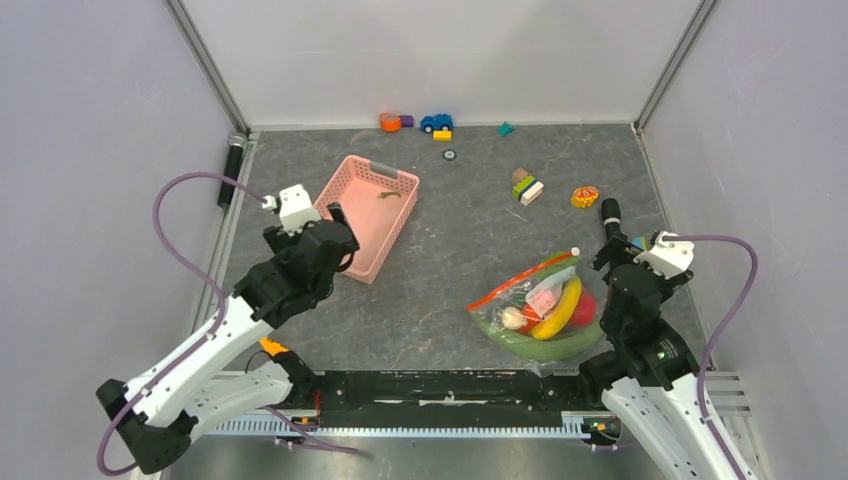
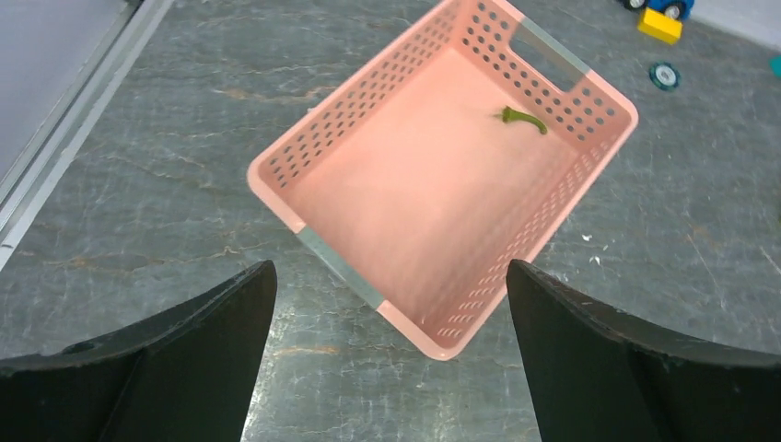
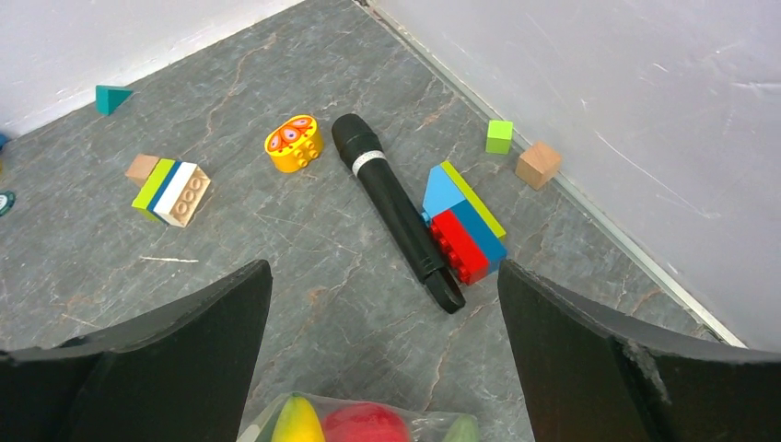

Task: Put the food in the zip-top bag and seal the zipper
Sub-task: Reset both arms

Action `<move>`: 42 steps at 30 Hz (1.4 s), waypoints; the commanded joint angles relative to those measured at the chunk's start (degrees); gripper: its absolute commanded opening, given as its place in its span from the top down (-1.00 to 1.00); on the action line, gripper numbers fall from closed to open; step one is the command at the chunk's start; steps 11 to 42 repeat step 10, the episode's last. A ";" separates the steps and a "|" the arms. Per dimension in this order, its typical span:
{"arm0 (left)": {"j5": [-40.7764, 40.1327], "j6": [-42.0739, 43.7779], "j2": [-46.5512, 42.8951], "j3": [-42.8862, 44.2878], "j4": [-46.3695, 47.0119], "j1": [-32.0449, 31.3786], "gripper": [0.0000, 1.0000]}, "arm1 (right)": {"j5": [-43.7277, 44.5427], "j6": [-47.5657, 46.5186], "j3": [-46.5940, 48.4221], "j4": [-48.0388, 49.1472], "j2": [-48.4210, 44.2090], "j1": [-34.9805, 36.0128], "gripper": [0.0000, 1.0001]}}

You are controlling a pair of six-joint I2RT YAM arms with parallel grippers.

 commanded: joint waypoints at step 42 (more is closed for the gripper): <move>0.82 -4.47 -0.91 -1.87 -3.12 5.40 -0.99 | 5.02 0.64 -1.53 1.81 -0.69 0.03 -0.96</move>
